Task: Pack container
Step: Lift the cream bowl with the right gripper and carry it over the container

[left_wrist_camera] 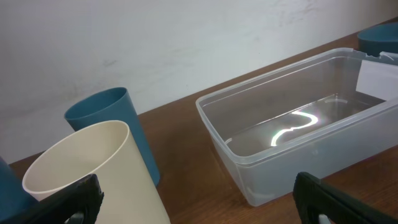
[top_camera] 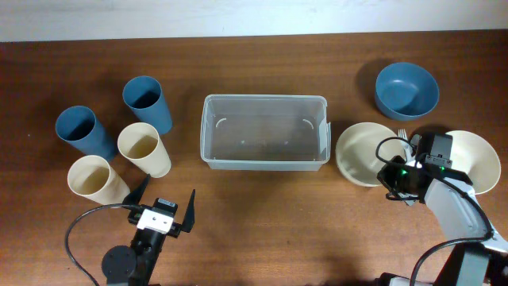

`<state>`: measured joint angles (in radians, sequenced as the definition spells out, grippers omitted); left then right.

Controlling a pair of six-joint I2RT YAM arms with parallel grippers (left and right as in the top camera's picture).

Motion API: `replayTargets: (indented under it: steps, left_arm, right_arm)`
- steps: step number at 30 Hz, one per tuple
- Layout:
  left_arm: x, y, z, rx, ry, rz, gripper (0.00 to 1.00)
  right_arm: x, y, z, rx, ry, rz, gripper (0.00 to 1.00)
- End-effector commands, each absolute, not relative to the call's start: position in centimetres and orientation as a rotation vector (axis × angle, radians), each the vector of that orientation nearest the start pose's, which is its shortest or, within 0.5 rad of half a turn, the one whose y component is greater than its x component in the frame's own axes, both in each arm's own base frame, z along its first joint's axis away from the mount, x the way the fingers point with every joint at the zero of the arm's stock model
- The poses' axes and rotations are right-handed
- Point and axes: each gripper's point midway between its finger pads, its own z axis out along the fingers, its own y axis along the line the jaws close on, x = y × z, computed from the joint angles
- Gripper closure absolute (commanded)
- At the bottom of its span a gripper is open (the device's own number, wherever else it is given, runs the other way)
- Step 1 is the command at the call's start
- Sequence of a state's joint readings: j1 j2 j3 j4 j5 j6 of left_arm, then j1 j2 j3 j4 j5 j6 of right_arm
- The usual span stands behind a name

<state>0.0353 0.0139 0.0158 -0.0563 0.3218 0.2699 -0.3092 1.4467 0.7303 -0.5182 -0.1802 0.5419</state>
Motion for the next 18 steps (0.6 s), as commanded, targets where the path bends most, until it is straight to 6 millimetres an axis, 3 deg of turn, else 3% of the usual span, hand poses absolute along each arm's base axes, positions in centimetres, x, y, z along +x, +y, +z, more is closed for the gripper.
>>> replayTargets:
  steps: [1,11,18]
  left_arm:
    - [24.0,-4.4,16.3,0.43,1.564,-0.01,0.0]
    - [24.0,-4.4,16.3,0.43,1.564,-0.01,0.0]
    - [24.0,-4.4,16.3,0.43,1.564,-0.01,0.0]
  right_arm:
    - [28.7,-5.9,2.7,1.163,2.568,0.33,0.96]
    - [29.5,-6.1,3.1,1.21,2.509,0.354,0.96]
    - [30.0,-7.5,3.7,1.268,2.429,0.454,0.96]
